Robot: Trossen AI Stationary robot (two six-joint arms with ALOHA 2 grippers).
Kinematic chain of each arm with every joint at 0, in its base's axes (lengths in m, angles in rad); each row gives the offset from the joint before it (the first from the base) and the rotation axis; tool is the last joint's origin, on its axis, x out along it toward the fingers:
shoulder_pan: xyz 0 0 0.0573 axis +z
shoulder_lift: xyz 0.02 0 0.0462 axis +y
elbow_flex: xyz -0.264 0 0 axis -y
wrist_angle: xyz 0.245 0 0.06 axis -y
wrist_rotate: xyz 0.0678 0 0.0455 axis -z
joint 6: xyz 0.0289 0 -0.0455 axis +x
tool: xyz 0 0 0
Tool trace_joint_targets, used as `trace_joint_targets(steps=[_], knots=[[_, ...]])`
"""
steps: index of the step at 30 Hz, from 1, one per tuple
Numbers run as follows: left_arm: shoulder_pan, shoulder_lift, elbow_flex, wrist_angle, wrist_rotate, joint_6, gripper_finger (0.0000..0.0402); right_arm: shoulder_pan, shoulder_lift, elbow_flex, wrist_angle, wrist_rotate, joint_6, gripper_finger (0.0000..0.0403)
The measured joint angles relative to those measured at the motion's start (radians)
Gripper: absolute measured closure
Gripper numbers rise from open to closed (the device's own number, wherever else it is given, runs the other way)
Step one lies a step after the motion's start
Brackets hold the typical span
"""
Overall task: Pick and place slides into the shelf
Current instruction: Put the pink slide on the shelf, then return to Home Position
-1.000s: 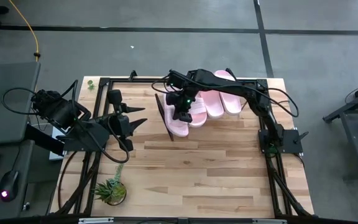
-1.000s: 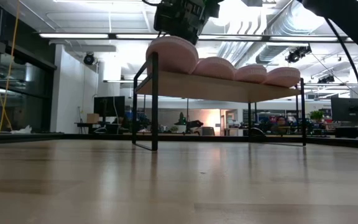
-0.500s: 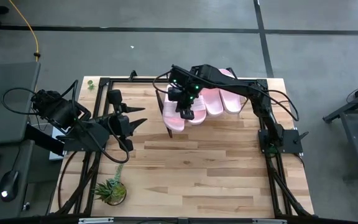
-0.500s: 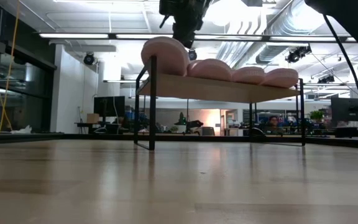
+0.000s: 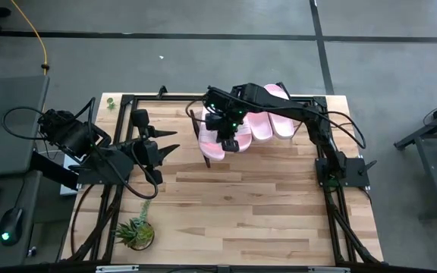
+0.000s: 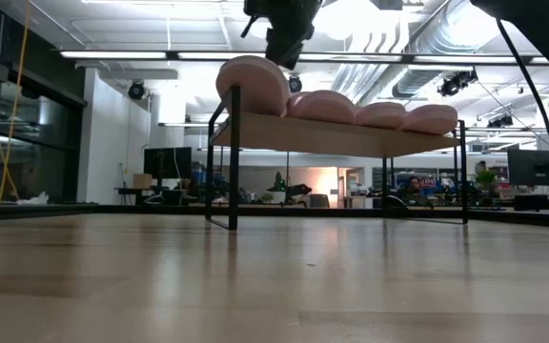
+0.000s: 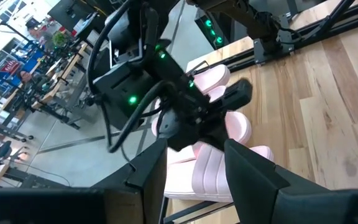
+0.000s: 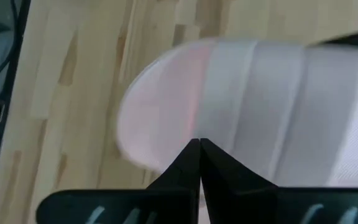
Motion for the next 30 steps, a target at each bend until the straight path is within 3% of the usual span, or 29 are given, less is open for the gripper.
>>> trace_joint_targets(steps=[19, 26, 30], knots=[[0.000, 0.000, 0.000, -0.029, -0.001, -0.001, 0.0257, 0.106, -0.046, 0.002, -0.194, 0.307, 0.097, 0.0396], [0.000, 0.000, 0.000, -0.033, -0.013, 0.001, 0.0257, 0.136, -0.046, 0.000, -0.190, 0.319, 0.077, 0.0332], [0.000, 0.000, 0.000, -0.045, -0.013, 0.001, 0.0257, 0.163, -0.046, 0.000, -0.164, 0.402, 0.041, 0.0281]])
